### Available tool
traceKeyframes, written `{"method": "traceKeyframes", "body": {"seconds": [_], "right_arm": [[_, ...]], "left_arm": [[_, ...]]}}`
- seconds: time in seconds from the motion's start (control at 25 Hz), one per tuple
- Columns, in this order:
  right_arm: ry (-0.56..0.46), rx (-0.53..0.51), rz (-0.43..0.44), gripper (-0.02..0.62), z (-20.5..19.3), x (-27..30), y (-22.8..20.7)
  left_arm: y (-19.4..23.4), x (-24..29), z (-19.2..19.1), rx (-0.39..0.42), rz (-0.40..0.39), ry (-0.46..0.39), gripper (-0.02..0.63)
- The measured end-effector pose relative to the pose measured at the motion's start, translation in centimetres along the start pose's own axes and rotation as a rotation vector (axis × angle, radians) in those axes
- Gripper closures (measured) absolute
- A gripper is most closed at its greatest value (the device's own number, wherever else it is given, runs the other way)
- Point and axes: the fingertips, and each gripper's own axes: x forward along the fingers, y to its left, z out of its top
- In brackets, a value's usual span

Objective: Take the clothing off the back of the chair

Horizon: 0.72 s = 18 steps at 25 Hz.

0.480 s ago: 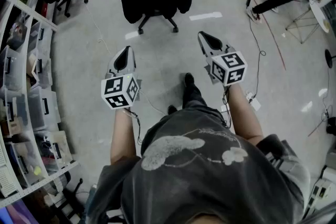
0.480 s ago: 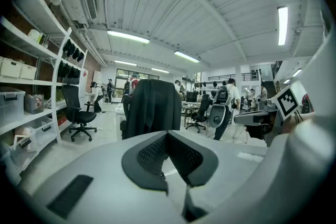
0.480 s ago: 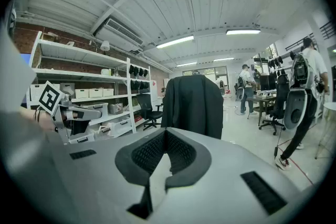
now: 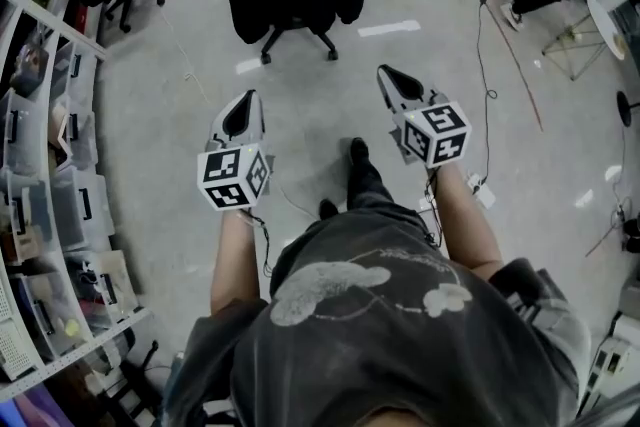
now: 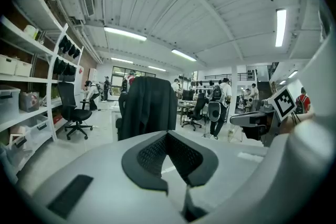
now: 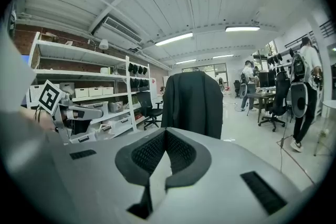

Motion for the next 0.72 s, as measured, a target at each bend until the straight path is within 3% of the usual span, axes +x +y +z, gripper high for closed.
{"method": "traceKeyframes", "body": {"seconds": [0.32,0.72], "right_arm": [[0.015,0.076,-0.015,0.603,-1.7,0.8,-1.4],[-0.056,0.128,0.010,0.603,2.2,5.2,-8.2]], "left_arm": [[0.4,1.6,-1.2,-0.023,-0.005,0.034,0.606],[0.4,8.8,2.9,0.002,0.028,0.015,0.606]]}}
